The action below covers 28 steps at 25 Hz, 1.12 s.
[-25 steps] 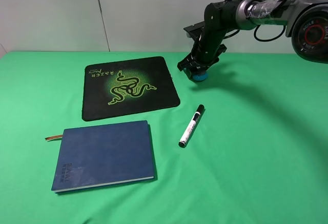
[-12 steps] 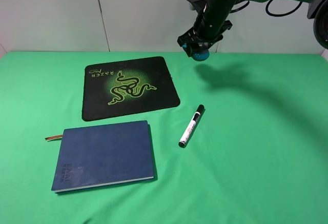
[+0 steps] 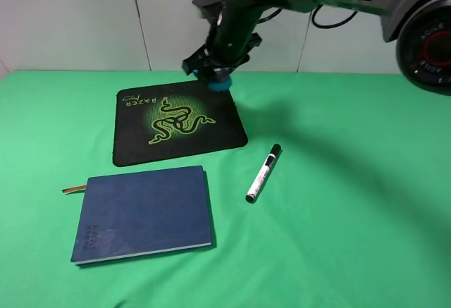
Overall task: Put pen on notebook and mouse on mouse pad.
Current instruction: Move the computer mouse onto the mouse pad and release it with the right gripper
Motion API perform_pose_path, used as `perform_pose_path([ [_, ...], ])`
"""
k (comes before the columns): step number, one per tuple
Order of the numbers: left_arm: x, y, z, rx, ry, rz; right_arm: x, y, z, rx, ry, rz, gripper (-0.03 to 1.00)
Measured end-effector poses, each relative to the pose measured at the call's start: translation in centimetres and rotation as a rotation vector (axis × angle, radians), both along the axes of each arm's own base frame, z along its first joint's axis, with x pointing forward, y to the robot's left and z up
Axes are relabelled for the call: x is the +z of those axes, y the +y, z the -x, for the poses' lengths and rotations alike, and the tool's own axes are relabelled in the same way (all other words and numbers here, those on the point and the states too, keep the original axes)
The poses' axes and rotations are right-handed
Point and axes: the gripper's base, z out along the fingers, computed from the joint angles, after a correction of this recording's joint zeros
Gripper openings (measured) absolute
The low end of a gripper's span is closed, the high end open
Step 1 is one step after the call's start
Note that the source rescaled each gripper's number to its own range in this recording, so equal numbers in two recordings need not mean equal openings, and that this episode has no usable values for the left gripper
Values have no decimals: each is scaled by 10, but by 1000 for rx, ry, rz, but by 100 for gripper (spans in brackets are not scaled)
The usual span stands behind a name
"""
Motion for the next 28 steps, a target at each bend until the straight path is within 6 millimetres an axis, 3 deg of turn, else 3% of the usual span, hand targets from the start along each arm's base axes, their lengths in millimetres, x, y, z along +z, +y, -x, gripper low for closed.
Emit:
perform_pose_path([
  [8, 0, 0, 0, 0, 0, 0, -31, 38, 17, 53, 8, -17, 55],
  [18, 0, 0, 0, 0, 0, 0, -66, 43, 17, 44, 57, 13, 55],
  [28, 0, 0, 0, 0, 0, 0, -80, 43, 16, 42, 74, 27, 55],
])
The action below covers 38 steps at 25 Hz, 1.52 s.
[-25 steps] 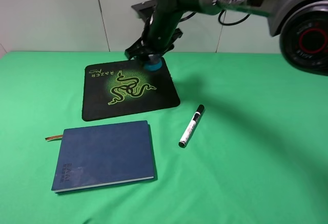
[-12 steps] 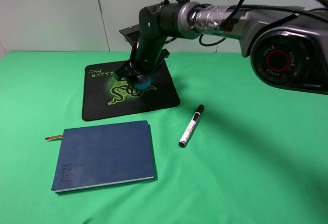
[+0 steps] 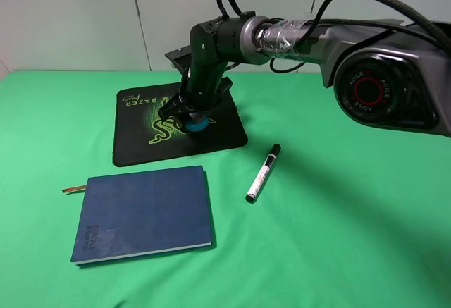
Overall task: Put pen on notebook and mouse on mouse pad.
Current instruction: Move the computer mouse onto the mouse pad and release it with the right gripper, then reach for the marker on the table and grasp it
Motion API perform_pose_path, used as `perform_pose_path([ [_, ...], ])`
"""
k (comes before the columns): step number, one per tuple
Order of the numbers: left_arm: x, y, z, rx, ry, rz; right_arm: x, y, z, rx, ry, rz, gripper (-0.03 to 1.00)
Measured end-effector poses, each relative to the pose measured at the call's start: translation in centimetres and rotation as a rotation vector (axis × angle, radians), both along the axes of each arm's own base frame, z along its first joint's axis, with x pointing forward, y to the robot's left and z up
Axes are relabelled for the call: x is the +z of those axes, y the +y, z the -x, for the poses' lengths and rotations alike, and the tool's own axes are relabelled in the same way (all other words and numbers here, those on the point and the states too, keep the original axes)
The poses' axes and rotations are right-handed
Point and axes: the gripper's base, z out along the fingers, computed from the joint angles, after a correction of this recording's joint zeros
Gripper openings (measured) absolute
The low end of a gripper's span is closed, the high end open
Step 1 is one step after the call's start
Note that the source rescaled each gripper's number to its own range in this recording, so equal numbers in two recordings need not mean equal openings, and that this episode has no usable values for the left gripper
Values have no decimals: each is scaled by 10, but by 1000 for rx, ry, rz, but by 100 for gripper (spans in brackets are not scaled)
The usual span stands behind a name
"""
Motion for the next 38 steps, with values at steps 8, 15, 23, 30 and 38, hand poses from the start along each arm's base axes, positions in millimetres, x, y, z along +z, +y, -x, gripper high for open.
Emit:
perform_pose_path([
  [8, 0, 0, 0, 0, 0, 0, -1, 0, 0, 0, -1, -1, 97],
  [15, 0, 0, 0, 0, 0, 1, 3, 0, 0, 0, -1, 0, 100],
  [23, 0, 0, 0, 0, 0, 1, 47, -6, 9, 4, 6, 4, 100],
  [30, 0, 0, 0, 0, 0, 1, 88, -20, 26, 6, 70, 56, 100],
  [38, 0, 0, 0, 0, 0, 1, 122, -34, 43, -1, 140, 105, 100],
])
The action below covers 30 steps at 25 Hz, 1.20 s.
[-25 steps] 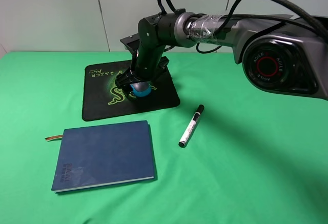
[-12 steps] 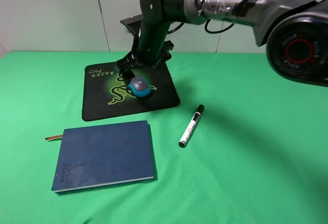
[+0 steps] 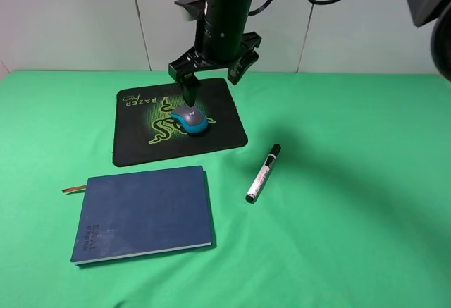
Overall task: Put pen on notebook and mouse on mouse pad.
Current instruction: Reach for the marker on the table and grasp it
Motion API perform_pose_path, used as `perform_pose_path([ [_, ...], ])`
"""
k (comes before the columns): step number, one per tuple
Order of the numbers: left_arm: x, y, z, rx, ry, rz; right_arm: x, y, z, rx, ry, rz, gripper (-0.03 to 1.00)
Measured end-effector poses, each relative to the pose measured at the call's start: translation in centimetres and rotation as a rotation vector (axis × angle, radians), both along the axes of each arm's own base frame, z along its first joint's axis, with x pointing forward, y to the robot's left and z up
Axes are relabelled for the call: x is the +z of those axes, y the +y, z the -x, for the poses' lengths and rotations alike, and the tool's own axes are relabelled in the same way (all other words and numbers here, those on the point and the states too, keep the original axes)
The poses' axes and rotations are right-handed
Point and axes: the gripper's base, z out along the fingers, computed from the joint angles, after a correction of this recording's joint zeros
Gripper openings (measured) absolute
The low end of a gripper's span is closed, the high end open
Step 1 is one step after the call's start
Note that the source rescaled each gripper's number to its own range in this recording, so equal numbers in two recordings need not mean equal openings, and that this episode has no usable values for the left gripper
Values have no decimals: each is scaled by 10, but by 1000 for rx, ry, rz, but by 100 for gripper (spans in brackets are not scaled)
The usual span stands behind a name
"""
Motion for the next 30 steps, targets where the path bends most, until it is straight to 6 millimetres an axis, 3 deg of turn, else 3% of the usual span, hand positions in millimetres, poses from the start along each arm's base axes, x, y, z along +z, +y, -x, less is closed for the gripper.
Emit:
perform_pose_path([
  [8, 0, 0, 0, 0, 0, 0, 9, -6, 14, -110, 72, -46, 100],
  [19, 0, 0, 0, 0, 0, 0, -8, -44, 66, -173, 246, 36, 100],
  [24, 0, 0, 0, 0, 0, 0, -24, -55, 78, -352, 311, 71, 100],
  [30, 0, 0, 0, 0, 0, 0, -48, -58, 76, -668, 268, -9, 100],
])
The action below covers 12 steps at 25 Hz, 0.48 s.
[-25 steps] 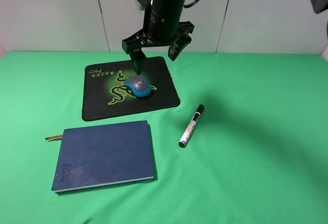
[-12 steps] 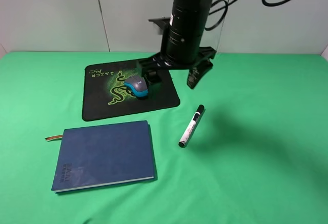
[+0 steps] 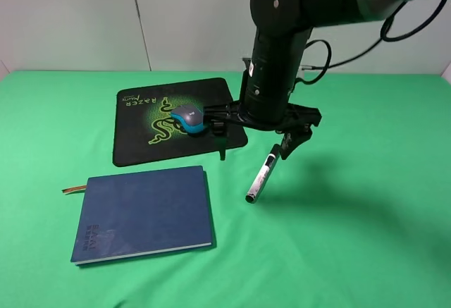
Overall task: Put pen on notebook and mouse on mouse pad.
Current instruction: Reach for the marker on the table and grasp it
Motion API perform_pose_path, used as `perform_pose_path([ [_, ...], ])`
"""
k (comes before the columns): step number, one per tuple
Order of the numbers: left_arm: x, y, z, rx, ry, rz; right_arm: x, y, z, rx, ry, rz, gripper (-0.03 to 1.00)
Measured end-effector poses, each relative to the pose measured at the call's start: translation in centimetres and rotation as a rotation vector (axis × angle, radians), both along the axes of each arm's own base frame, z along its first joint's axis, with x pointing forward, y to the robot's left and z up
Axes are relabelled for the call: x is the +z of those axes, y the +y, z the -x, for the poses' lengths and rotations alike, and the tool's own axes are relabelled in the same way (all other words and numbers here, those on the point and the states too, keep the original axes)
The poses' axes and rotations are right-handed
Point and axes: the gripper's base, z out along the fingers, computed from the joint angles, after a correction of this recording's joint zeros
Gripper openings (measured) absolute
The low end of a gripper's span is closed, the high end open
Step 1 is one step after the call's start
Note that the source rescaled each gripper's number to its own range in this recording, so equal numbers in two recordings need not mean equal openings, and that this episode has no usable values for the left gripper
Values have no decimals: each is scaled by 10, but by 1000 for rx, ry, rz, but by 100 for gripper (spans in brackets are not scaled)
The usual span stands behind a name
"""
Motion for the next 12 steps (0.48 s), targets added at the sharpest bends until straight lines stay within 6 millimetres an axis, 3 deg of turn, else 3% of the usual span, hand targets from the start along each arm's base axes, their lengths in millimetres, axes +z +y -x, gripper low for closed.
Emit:
perform_pose_path([
  [6, 0, 0, 0, 0, 0, 0, -21, -11, -8, -242, -120, 17, 100],
  [12, 0, 0, 0, 0, 0, 0, -46, -28, -26, -319, -99, 36, 100],
])
